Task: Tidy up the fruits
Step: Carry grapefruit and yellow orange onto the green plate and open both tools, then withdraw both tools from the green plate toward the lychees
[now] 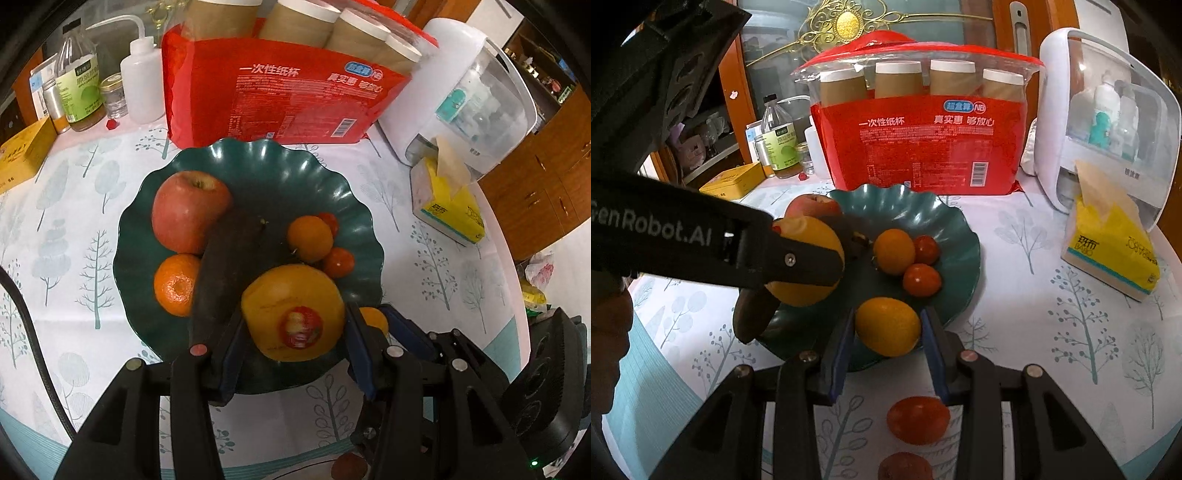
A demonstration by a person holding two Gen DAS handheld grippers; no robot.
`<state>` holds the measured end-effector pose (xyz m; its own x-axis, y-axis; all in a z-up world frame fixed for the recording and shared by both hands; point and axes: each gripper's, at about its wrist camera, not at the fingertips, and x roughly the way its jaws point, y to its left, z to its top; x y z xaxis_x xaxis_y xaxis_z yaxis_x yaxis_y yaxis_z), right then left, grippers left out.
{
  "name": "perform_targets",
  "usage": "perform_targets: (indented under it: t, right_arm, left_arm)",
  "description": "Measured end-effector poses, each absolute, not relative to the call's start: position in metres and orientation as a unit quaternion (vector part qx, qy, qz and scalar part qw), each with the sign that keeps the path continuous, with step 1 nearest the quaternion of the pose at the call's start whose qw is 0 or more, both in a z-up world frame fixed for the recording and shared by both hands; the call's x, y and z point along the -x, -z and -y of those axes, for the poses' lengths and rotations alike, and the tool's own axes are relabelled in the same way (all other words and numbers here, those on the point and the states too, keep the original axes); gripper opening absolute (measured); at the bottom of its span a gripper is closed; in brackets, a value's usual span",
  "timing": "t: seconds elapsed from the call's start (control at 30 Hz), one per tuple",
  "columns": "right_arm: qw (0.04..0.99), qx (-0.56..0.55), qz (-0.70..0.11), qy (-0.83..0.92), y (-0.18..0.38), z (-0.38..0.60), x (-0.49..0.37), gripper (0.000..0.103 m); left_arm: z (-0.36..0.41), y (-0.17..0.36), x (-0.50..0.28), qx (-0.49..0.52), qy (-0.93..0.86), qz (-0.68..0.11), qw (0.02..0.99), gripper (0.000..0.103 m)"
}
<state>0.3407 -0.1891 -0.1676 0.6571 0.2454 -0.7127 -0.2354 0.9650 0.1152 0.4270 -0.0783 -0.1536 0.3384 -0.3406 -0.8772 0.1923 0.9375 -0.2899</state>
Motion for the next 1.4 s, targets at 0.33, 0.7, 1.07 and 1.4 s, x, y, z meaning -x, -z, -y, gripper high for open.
perform_targets:
  t: [0.33,0.7,1.07,1.4]
  right_arm:
    - [0.910,-0.002,-0.395,-0.126,0.170,0.186,-0.342,0.056]
    - [0.921,-0.014,-0.378,-0.097,0.140,0.208,-0.322,0.056]
    - [0.927,-0.035,-0.367,-0.069,0.111,0.233,-0.283,0.057]
    - [0.924,-0.066,-0.374,-0.055,0.104,0.252,-0.253,0.065]
  left_arm:
    - [0.066,0.139,-0.422,0.082,0.158,-0.535,0.826,0.063]
    - [0.049,0.109,-0.392,0.086,0.136,-0.526,0.835,0.069]
    - [0.047,0.082,-0.347,0.086,0.137,-0.515,0.842,0.075]
    - [0.059,0.088,-0.313,0.073,0.148,-0.530,0.832,0.075]
